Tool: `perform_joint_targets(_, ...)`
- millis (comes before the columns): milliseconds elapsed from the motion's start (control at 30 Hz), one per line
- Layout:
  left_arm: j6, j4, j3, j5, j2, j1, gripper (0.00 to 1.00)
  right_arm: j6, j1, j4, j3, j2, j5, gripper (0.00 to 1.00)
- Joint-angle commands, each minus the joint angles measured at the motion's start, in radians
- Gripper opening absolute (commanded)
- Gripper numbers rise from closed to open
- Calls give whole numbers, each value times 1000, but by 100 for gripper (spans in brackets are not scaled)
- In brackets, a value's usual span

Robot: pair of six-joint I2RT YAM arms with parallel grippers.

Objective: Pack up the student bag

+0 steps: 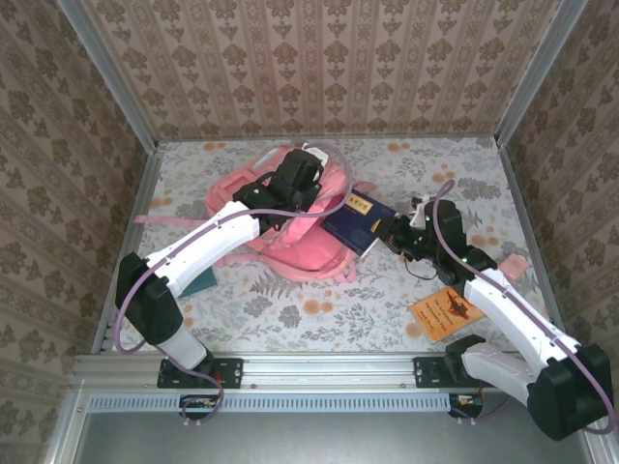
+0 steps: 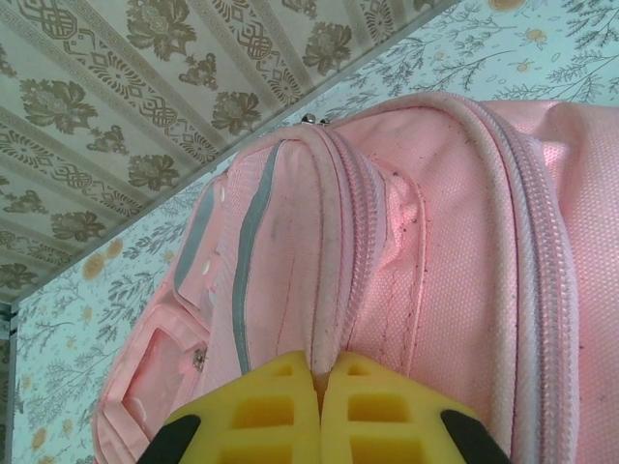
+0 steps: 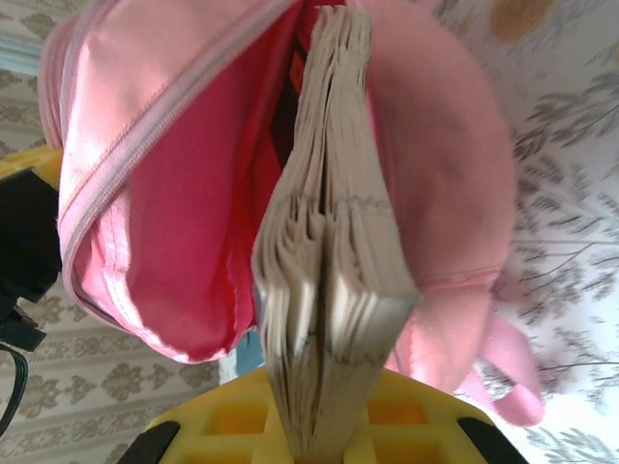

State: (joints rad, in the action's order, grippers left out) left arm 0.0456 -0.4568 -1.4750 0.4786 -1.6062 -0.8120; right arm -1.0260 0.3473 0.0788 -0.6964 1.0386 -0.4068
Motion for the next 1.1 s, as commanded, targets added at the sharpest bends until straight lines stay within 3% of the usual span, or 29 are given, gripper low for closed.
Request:
perform_joint_targets(0,-33,136,-82,-1,21,-10,2,-69,50,-180,-32,65,-78,11)
perform_joint_targets(333,-91,84,-109,-29,37,-10,1,-202,155,-503,-136,373,48,11)
perform_joint_targets(533,-112,73,-107,-43,58,-10,0,-248,206,-504,-251,572,193,11)
perform_joint_targets(900,-123,73,-100,-44,84,-7,0,-320,259,-574,-475,923,249,13)
perform_joint_targets(1000,-127,73,-94,-43,84,-7,0,-334,266,-543,-550,994,235,17)
perform_joint_targets(1067,-131,66,-93,-39,85,-4,0,-342,264,-492,-584,1017,203,29)
